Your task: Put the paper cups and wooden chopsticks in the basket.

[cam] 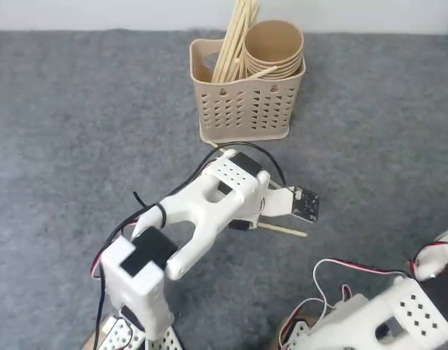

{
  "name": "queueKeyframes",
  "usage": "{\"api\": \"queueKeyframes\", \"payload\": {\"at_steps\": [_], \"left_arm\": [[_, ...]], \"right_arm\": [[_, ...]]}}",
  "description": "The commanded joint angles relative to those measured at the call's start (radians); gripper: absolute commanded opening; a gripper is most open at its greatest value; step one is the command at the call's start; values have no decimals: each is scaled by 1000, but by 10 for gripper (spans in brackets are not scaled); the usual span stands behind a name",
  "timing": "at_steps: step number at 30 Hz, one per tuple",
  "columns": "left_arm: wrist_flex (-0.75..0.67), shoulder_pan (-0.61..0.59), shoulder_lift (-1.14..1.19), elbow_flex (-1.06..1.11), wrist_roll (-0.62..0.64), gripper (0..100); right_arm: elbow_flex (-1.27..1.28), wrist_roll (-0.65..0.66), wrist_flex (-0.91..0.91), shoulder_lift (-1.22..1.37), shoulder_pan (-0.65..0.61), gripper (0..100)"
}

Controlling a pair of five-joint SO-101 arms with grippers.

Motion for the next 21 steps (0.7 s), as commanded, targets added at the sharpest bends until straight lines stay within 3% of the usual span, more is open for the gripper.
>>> {"api": "queueKeyframes", "payload": {"at_steps": [1,10,21], "left_arm": [[49,8,-173,15,74,13],[21,-34,-589,117,262,13],[-313,-269,-1049,119,753,13]], "right_arm": [[-9,18,-28,-21,7,122],[-8,15,-24,-21,1,122],[-2,14,-19,-21,-1,122]]}}
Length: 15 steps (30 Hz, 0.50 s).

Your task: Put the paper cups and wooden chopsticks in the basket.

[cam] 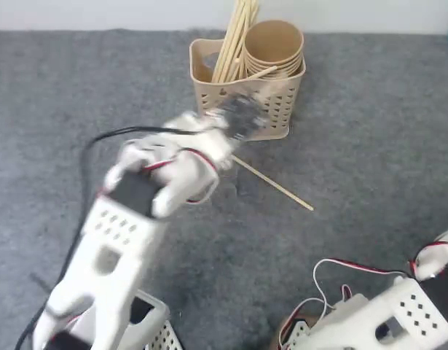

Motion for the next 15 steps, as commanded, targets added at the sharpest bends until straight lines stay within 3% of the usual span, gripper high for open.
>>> {"api": "queueKeyframes", "payload": {"at_steps": [1,8,15], "left_arm": [[-184,-81,-178,-13,195,13],[-559,-178,-138,-25,414,13],[-818,-198,110,-188,503,13]], "right_arm": [[-2,14,-19,-21,-1,122],[0,21,44,-18,-44,122],[5,21,82,-16,-99,122]]}}
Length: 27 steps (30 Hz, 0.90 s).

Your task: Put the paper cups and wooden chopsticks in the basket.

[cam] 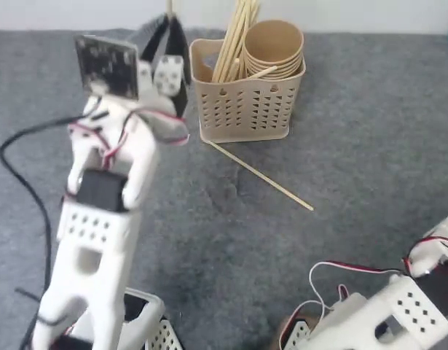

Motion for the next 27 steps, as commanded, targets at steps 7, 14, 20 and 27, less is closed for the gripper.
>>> {"api": "queueKeyframes", "payload": {"at_steps": [7,14,20,27], "left_arm": [[-354,-14,402,-183,78,13],[-434,-25,595,-185,77,19],[-298,-28,560,-182,83,246],[-115,-46,420,-179,77,260]], "right_arm": [[34,21,-1,-21,-42,122],[40,21,-1,-21,-74,122],[40,21,5,-21,-102,122],[83,55,27,-10,-326,122]]}}
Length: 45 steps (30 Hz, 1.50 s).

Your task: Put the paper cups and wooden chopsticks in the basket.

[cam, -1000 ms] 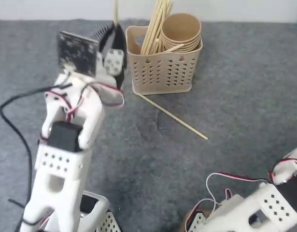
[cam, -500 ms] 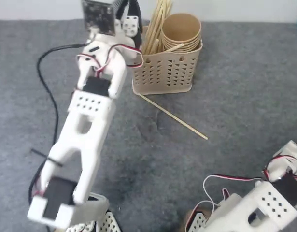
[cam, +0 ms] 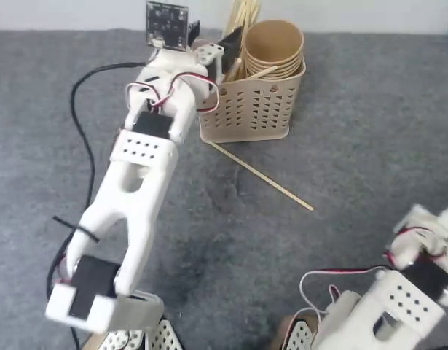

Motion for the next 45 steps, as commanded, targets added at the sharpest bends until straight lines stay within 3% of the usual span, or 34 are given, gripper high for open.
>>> {"api": "queueKeyframes", "payload": {"at_steps": [1,12,19,27,36,42,45], "left_arm": [[130,-35,-167,-45,6,259],[594,-239,-514,-44,6,258],[793,-359,-629,62,6,258],[787,-465,-845,417,6,258],[539,-473,-1155,928,6,258],[529,-473,-1300,1061,5,258],[456,-473,-1336,1116,5,258]], "right_arm": [[11,38,7,-12,-133,122],[-8,94,59,27,-495,127],[-140,98,73,272,-610,128],[-313,299,70,654,-768,270],[-509,614,61,1036,-863,270],[-631,667,45,1222,-923,270],[-671,667,-2,1307,-928,270]]}}
